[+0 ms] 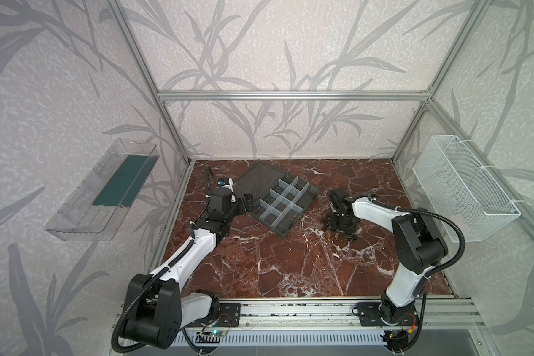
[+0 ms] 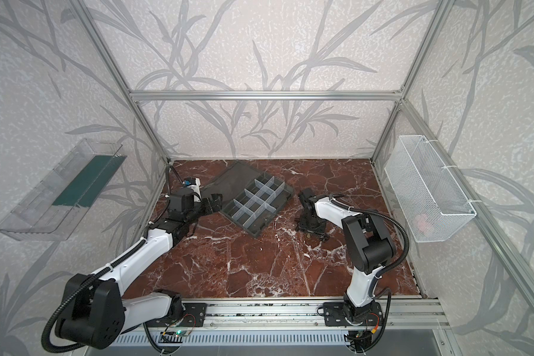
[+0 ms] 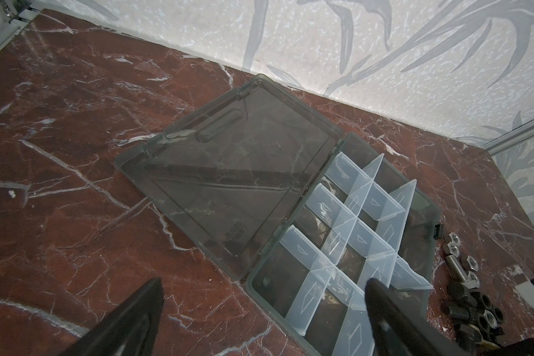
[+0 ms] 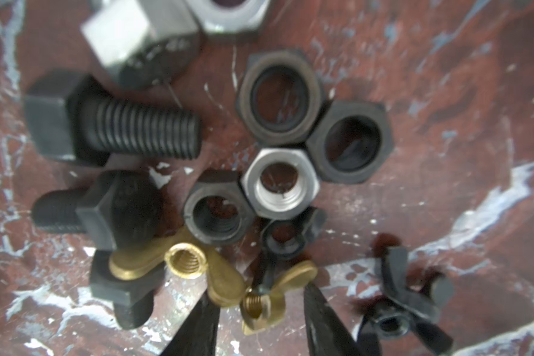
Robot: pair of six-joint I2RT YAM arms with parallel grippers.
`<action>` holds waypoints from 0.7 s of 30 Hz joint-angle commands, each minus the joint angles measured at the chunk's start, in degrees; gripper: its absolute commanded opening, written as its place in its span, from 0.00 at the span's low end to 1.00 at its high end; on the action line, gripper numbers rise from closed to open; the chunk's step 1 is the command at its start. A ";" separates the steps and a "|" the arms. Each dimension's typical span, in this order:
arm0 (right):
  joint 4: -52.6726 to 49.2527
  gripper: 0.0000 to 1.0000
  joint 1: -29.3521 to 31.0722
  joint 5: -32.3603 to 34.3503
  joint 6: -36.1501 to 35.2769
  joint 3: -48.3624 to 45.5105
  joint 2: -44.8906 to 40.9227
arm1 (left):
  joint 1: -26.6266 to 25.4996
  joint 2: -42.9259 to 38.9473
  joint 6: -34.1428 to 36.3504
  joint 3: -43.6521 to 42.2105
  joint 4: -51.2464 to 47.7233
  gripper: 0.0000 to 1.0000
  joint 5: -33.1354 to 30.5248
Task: Sort the screws and nuts into containers
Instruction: 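Lower the right gripper and grasp a brass wing nut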
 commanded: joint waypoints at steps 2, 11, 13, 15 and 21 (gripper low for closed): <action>-1.79 0.44 -0.63 1.45 -1.11 1.87 1.72 | -0.12 0.66 0.31 1.48 0.20 1.00 0.92; -1.26 0.24 -0.60 0.09 -2.84 2.01 3.59 | -0.12 0.21 0.53 1.27 -0.11 0.99 0.82; -1.32 0.23 -0.58 0.00 -2.93 1.62 3.46 | -0.12 0.19 0.62 1.35 -0.19 0.99 0.80; -1.34 0.20 -0.60 0.01 -3.26 1.15 2.99 | -0.07 0.09 0.64 1.32 -0.13 1.00 0.90; -1.25 0.00 -0.55 -0.27 -5.99 0.16 1.14 | -0.12 0.11 0.54 1.23 -0.27 0.99 0.86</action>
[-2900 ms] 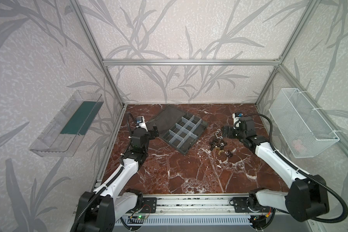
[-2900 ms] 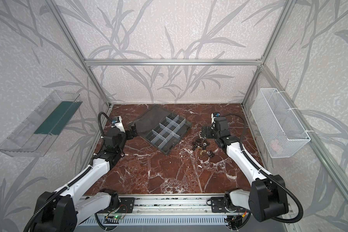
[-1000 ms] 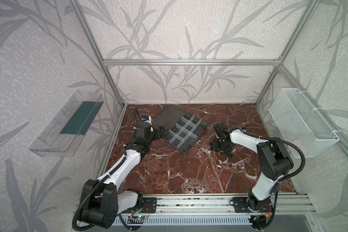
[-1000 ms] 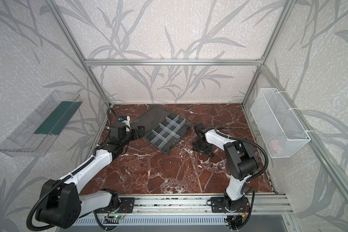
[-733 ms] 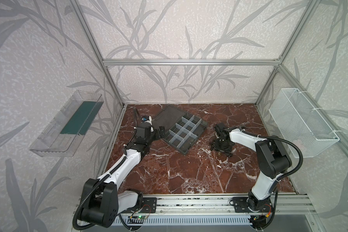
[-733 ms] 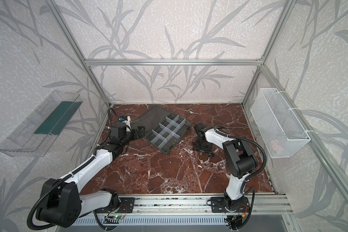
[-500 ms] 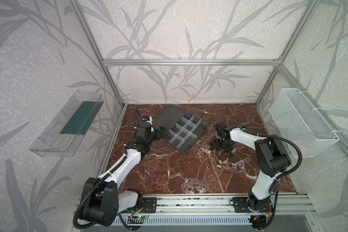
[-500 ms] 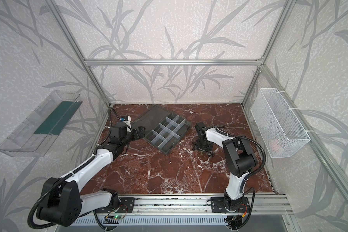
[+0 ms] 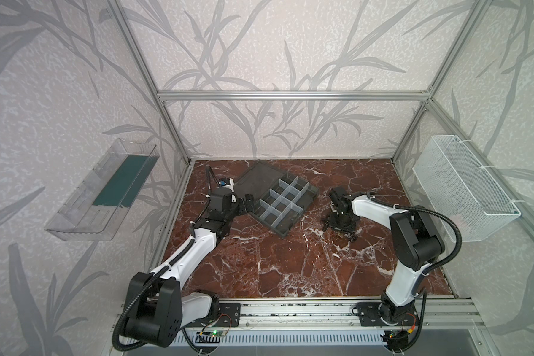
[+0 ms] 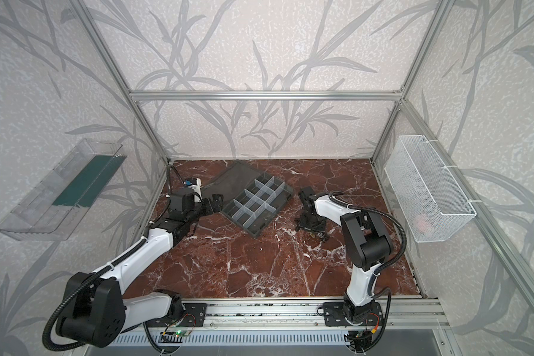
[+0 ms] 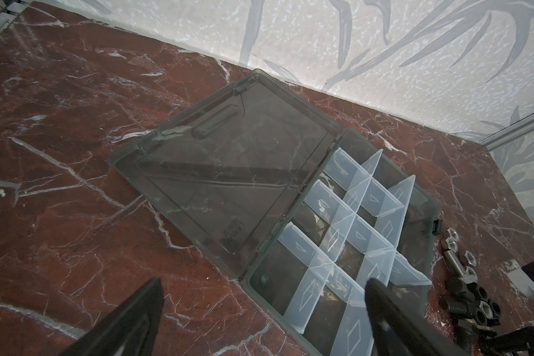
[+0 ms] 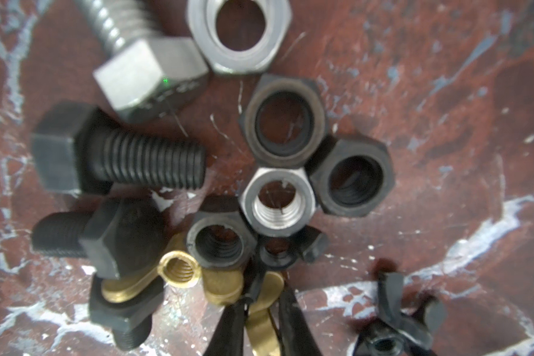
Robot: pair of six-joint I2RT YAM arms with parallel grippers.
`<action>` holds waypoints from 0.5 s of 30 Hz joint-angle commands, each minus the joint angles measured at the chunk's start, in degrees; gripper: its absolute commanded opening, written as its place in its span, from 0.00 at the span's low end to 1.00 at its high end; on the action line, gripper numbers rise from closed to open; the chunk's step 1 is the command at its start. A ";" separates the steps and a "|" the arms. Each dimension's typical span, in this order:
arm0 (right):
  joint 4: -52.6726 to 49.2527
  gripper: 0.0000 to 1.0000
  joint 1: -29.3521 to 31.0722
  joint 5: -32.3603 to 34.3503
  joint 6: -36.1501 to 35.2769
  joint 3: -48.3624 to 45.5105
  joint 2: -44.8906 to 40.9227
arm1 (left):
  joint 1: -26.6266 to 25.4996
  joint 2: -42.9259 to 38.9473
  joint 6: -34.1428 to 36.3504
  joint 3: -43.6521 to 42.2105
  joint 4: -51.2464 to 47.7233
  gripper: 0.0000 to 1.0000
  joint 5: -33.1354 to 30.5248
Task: Sort the screws and nuts into containers
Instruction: 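Lower the right gripper and grasp a brass wing nut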
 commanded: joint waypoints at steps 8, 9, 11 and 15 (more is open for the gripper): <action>-0.45 0.00 -0.24 -1.04 -10.50 -1.15 -4.27 | -0.12 -0.16 0.21 1.19 -0.18 0.99 0.18; -0.49 0.00 -0.24 -0.82 -11.46 -1.04 -4.65 | -0.07 -0.21 0.20 1.13 -0.16 0.99 0.25; -0.55 0.00 -0.23 -1.02 -13.08 -0.85 -5.09 | -0.12 -0.18 0.11 1.06 -0.10 0.99 0.34; -0.21 0.00 -0.22 -3.55 -15.73 -0.49 -5.70 | -0.12 -0.26 0.02 0.99 -0.10 0.99 0.26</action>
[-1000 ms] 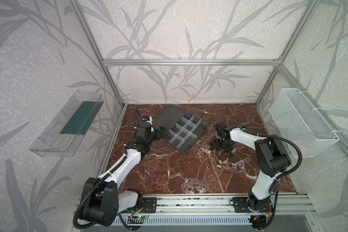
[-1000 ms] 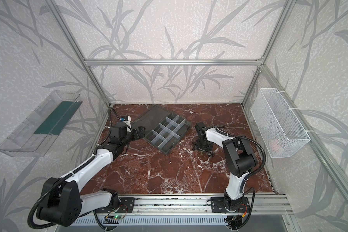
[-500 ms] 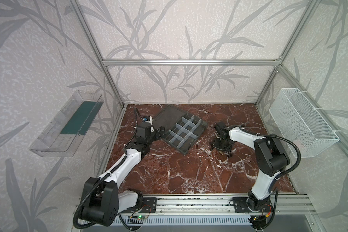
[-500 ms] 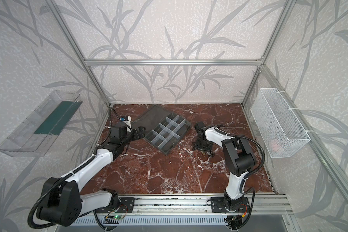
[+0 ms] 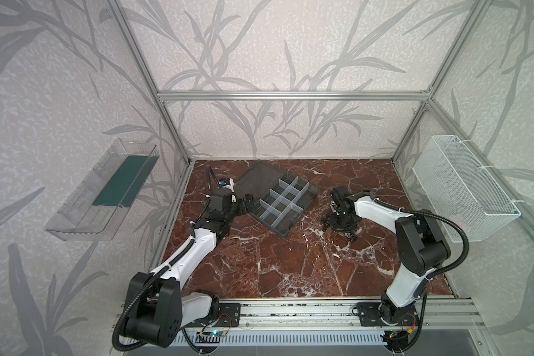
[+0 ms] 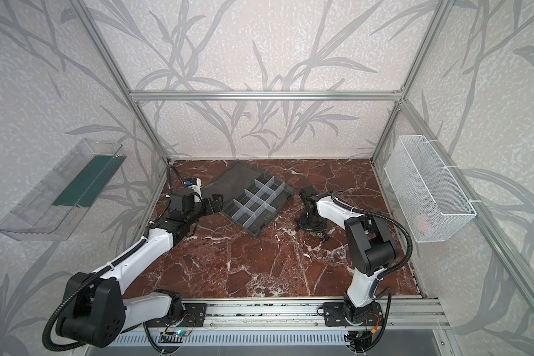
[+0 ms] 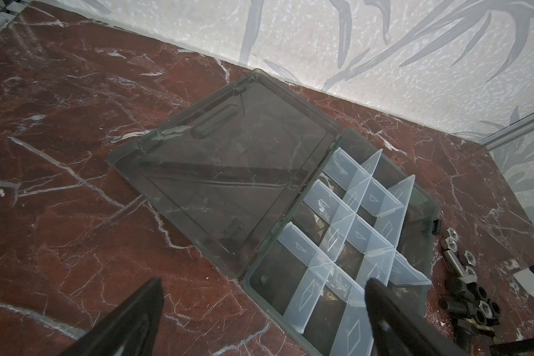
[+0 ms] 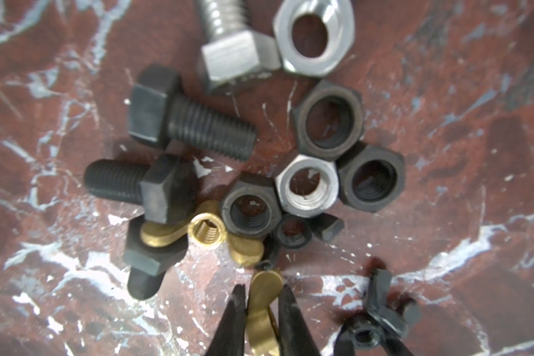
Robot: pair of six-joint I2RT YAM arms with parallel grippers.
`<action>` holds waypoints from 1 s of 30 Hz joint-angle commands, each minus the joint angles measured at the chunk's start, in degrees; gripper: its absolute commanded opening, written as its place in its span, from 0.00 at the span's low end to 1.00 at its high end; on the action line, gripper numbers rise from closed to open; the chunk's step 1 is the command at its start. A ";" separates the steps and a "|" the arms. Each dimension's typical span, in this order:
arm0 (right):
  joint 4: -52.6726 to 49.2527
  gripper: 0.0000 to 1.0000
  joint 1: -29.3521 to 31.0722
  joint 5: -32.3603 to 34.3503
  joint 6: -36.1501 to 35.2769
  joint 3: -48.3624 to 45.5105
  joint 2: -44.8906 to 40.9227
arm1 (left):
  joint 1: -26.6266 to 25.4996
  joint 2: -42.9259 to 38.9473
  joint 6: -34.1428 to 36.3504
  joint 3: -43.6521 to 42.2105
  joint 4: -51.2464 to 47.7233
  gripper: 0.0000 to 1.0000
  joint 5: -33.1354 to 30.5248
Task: Sort the screws and nuts into containers
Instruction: 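Lower the right gripper and grasp a brass wing nut, then carry the brass wing nut with the right gripper over an organizer compartment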
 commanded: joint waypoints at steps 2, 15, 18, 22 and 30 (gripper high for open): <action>-0.33 0.00 -0.28 -5.08 -4.92 1.04 -2.60 | -0.14 -0.40 0.07 0.94 -0.13 1.00 0.15; 4.46 0.00 1.86 -25.03 -9.61 11.32 -6.57 | 0.00 -1.34 -0.91 0.68 -0.13 0.99 0.32; 8.57 0.00 4.52 -26.06 -10.05 14.10 -5.51 | 0.39 -1.63 -2.00 -0.14 1.31 0.99 1.17; 12.38 0.00 8.62 -26.72 -11.35 19.27 -0.69 | 1.25 -2.14 -3.62 -1.47 3.71 0.99 3.29; 20.10 0.00 14.22 -26.67 -11.31 27.04 10.30 | 5.65 -2.92 -8.68 -4.61 8.46 1.00 12.93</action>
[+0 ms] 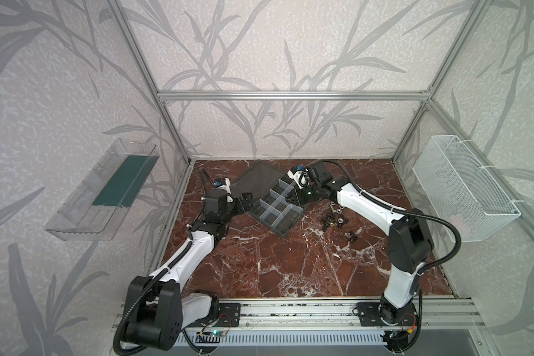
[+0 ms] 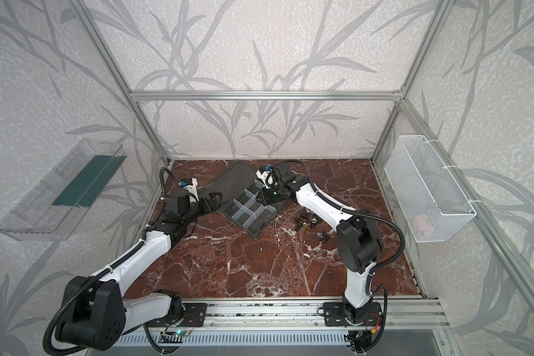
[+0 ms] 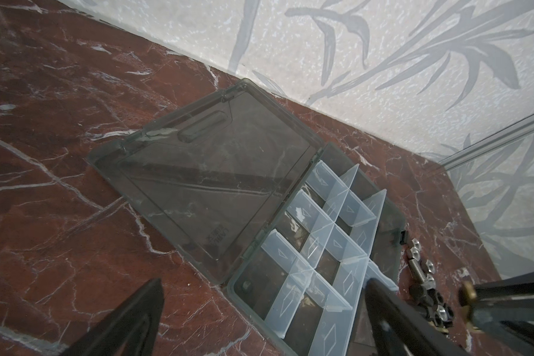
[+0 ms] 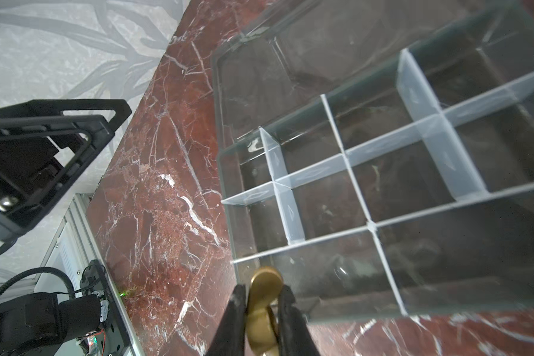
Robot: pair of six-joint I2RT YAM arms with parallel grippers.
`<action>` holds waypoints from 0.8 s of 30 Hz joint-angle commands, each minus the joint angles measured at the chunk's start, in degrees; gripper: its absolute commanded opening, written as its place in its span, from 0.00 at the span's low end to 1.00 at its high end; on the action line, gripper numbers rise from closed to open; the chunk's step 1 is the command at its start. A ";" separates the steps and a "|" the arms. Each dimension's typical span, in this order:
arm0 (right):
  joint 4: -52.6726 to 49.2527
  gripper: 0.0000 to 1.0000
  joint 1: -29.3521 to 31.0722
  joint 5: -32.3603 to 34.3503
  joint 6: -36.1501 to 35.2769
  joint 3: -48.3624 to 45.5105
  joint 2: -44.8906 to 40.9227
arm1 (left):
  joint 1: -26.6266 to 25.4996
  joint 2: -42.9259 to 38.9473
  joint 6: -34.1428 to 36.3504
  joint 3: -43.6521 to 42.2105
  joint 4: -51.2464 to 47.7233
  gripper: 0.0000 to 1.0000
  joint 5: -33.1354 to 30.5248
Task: Sort the screws and nuts into containers
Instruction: 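Carry the brass wing nut with the right gripper over an organizer compartment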
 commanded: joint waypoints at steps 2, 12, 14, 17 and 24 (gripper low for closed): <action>4.98 0.00 2.65 -0.41 -0.77 3.95 5.87 | 3.19 -1.69 -5.33 -2.99 5.87 1.00 8.61; 12.25 0.00 5.93 -1.00 2.53 6.36 13.95 | 4.80 -2.00 -3.90 -3.43 6.48 1.00 19.21; 12.38 0.00 6.27 -0.75 2.45 6.45 14.49 | 4.84 -1.56 -3.93 -3.42 6.83 1.00 20.18; 11.49 0.00 6.63 0.03 1.87 6.52 14.82 | 4.80 -0.80 -4.32 -3.43 7.56 0.99 21.21; 9.16 0.00 6.73 1.01 0.60 6.29 14.81 | 4.93 -0.48 -4.70 -3.62 8.29 0.99 20.75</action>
